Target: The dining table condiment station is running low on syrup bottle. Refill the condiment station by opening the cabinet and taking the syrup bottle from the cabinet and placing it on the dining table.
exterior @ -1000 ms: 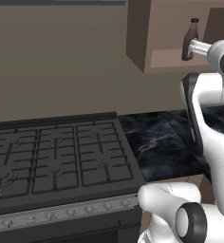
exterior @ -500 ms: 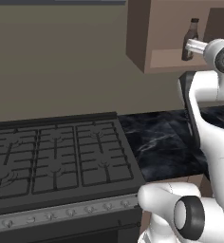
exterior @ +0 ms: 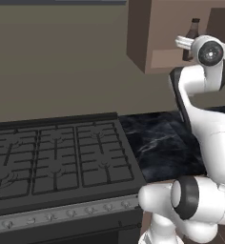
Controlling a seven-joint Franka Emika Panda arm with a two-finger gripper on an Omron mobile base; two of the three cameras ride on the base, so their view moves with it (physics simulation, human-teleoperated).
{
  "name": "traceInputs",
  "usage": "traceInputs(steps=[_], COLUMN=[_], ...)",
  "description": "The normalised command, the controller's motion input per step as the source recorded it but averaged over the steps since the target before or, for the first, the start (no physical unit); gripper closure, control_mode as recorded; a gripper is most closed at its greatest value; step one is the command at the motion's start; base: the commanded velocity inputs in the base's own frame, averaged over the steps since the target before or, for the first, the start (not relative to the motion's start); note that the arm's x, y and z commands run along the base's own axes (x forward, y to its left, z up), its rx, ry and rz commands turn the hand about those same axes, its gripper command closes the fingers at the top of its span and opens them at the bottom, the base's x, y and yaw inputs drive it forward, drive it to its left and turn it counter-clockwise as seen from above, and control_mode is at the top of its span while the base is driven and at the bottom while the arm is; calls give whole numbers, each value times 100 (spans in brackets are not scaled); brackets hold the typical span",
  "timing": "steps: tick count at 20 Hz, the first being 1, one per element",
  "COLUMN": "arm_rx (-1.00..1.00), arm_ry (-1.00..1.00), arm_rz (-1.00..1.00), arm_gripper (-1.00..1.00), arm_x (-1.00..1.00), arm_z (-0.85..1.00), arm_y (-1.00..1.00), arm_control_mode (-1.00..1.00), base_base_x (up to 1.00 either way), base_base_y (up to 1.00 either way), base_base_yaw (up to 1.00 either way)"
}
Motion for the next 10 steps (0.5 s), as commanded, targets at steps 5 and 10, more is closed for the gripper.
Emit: traceInputs(steps=[5, 10], arm_rx=[0, -3], arm_ry=[0, 4], arm_rz=[-1, -1], arm_gripper=[-100, -100], arm_x=[54, 37], arm_z=[0, 0], arm_y=[2, 0], arm_control_mode=[-100, -100], base_base_x=[0, 0], base_base_y=[0, 0], base_base_yaw=[0, 0])
